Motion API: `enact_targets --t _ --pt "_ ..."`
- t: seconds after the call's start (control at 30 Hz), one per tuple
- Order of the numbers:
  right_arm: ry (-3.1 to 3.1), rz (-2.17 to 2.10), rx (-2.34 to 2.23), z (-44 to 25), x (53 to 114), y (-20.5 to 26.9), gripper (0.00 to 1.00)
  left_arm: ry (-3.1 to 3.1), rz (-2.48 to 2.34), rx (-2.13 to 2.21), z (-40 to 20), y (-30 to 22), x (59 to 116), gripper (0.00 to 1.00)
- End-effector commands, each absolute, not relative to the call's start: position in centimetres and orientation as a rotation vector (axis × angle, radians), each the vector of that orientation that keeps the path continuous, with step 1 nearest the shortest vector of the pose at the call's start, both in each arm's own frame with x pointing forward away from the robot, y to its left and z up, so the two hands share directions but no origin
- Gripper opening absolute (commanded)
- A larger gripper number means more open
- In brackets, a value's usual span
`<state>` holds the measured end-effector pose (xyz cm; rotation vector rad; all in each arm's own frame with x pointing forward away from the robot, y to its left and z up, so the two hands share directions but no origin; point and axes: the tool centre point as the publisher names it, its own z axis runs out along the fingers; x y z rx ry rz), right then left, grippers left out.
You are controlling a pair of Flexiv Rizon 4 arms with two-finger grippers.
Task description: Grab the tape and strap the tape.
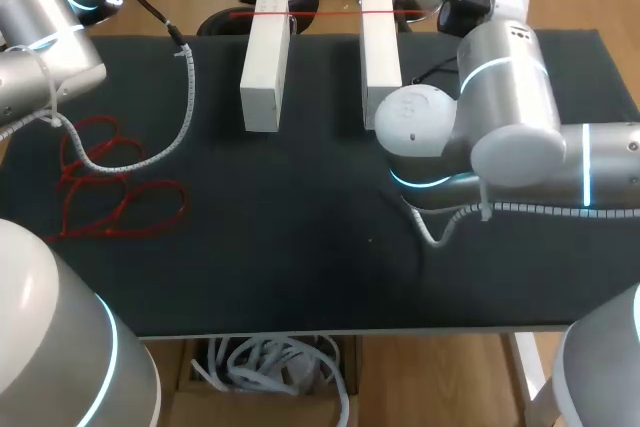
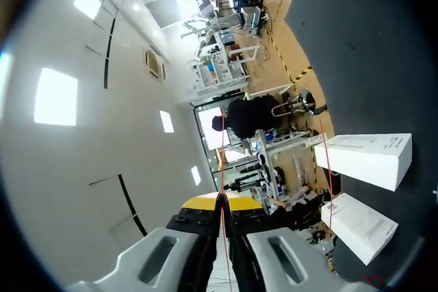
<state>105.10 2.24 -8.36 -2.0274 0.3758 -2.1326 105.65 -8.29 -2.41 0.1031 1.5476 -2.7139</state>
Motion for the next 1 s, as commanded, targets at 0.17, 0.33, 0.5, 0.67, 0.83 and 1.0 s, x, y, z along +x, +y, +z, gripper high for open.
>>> enact_targets --t 0.17,0.33,0.5,0.67,0.83,1.0 --pt "0.369 -2.124 -2.036 -8.1 105.1 2.0 0.0 1.714 -2.664 0.072 -2.6 -8.2 105.8 0.0" --pt "0.369 -2.124 -2.036 -8.1 105.1 2.0 0.0 2.247 -2.398 -0.057 -2.7 -7.8 105.8 0.0" --pt "0.369 -2.124 -2.036 -8.1 105.1 2.0 0.0 2.578 -2.113 -0.131 -2.2 -8.3 105.7 0.0" --pt "0.369 -2.124 -2.036 -8.1 105.1 2.0 0.0 2.81 -1.833 -0.153 -1.2 -9.8 106.1 0.0" --pt "0.369 -2.124 -2.036 -8.1 105.1 2.0 0.0 2.92 -1.686 -0.156 -1.3 -11.5 106.2 0.0" --pt "0.369 -2.124 -2.036 -8.1 105.1 2.0 0.0 2.983 -1.618 -0.148 -2.2 -12.0 105.8 0.0"
